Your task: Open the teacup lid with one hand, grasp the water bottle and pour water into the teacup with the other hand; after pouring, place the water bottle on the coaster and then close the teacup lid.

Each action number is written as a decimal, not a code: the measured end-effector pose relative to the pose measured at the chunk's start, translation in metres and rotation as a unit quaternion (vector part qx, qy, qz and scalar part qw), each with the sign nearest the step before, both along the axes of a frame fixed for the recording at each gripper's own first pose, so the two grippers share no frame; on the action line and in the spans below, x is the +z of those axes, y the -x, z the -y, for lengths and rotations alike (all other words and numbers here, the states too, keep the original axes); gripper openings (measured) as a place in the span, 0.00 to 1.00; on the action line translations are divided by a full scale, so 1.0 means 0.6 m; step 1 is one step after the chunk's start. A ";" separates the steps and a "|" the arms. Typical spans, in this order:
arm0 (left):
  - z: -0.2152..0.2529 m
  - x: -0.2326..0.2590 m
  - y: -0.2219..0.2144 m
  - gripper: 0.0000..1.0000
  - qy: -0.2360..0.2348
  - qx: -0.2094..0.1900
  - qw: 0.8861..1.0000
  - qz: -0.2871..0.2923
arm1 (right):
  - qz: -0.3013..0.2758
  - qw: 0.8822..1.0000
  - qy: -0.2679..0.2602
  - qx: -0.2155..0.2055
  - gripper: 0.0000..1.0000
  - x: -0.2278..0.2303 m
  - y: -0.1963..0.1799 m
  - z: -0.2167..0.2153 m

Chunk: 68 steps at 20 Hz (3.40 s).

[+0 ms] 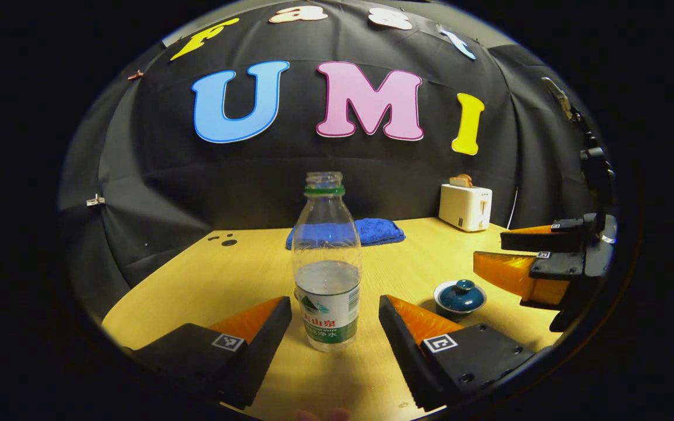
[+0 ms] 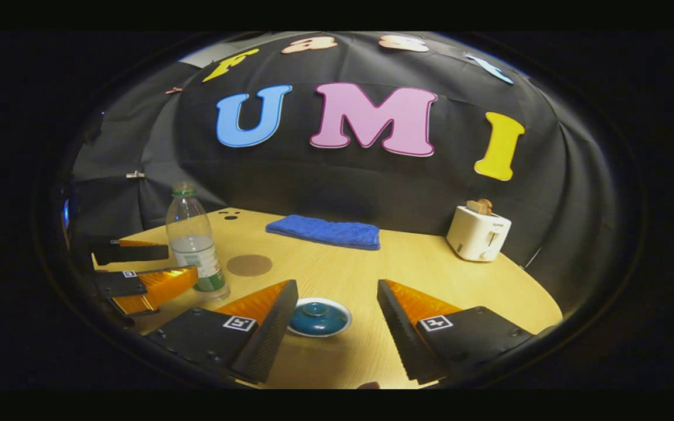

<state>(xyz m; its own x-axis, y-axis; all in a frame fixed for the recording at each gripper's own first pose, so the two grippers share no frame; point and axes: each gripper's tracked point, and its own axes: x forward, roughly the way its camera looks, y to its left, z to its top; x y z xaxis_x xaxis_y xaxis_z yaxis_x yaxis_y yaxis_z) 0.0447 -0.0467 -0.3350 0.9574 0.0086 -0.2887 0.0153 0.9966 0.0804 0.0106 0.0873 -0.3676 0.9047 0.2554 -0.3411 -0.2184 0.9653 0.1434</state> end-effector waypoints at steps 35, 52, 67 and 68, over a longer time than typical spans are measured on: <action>-0.007 -0.057 -0.057 0.95 0.019 0.030 0.999 -0.037 | -0.029 0.998 0.001 -0.057 0.30 -0.040 -0.026 0.109; -0.009 -0.031 -0.041 0.75 -0.317 0.044 0.944 -0.077 | -0.021 0.999 0.013 -0.040 0.30 -0.045 0.005 0.243; -0.017 -0.039 -0.055 0.74 -0.554 -0.017 0.825 -0.108 | -0.008 0.999 0.008 -0.038 0.30 -0.049 0.014 0.272; -0.018 -0.039 -0.058 0.74 -0.563 -0.019 0.819 -0.108 | -0.007 0.999 0.008 -0.037 0.25 -0.049 0.015 0.272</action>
